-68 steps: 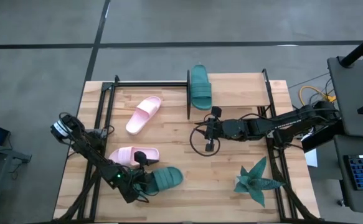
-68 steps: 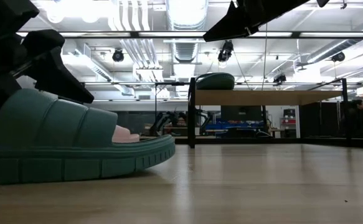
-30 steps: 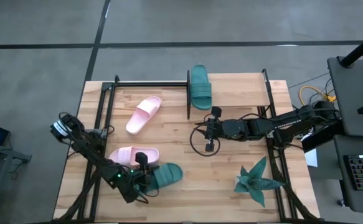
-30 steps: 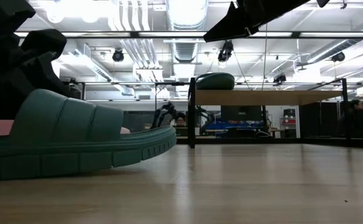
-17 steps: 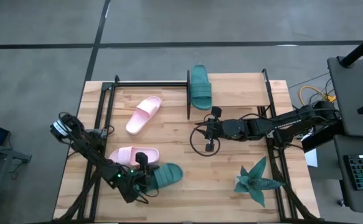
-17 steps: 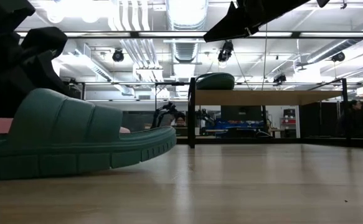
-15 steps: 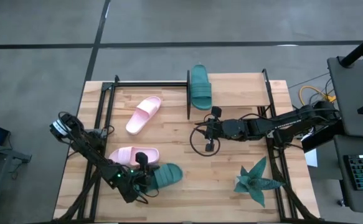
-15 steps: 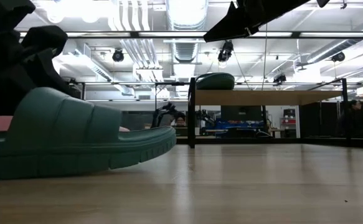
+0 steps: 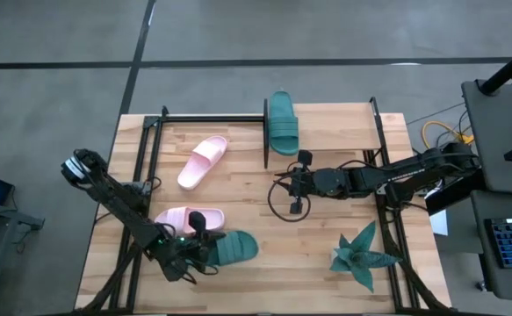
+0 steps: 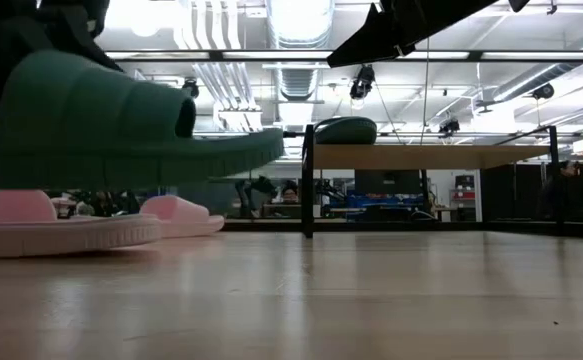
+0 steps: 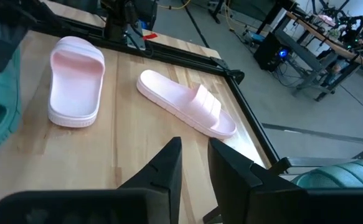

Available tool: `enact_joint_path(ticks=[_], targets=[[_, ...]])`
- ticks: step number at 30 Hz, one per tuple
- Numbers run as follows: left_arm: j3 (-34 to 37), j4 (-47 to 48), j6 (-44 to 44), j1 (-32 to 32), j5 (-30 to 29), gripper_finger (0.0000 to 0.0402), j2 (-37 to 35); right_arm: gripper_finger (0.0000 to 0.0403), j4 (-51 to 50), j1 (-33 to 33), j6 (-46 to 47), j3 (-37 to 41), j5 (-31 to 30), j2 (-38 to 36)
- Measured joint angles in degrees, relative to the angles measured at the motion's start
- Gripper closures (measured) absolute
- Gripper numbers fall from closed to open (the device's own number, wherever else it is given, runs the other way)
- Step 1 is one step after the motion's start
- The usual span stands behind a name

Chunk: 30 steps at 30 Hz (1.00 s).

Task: Pick and place slides into the shelf
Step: Put the green slipper on the shelf

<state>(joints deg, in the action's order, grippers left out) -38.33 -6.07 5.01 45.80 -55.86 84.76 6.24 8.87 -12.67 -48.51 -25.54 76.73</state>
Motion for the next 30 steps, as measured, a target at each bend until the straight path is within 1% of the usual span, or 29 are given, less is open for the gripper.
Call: enact_joint_path(ticks=[4, 10, 14, 19, 22, 27, 28, 30], targets=[[0.2, 0.1, 0.4, 0.0, 0.7, 0.0357, -2.3, 0.0331, 0.0, 0.0, 0.1, 0.0, 0.0, 0.0], [0.4, -0.4, 2.0, 0.0, 3.5, 0.0357, -4.6, 0.0335, 0.0, 0.0, 0.1, 0.0, 0.0, 0.0], [0.4, -3.3, 7.3, -0.1, 6.2, 0.0357, -5.3, 0.0339, 0.0, 0.1, -1.9, 0.3, 0.1, 0.0], [0.4, -6.8, 14.1, -0.1, 7.6, 0.0357, -6.8, 0.0339, 0.2, 0.3, -3.6, 0.4, 0.8, 0.0], [0.5, -7.9, 17.5, -0.3, 7.7, 0.0357, -7.8, 0.034, 2.3, 0.4, -5.9, 1.0, 5.3, 0.0], [1.4, -11.9, 24.1, -1.4, 8.8, 0.0357, -8.4, 0.034, 10.7, 1.5, -14.1, 2.7, 19.5, 0.0], [1.4, -12.5, 24.9, -1.7, 9.2, 0.0357, -8.5, 0.034, 11.9, 2.0, -15.9, 2.9, 21.1, 0.0], [1.4, -12.7, 25.4, -2.3, 10.0, 0.0357, -8.9, 0.034, 13.4, 3.1, -19.2, 3.0, 21.6, 0.0]])
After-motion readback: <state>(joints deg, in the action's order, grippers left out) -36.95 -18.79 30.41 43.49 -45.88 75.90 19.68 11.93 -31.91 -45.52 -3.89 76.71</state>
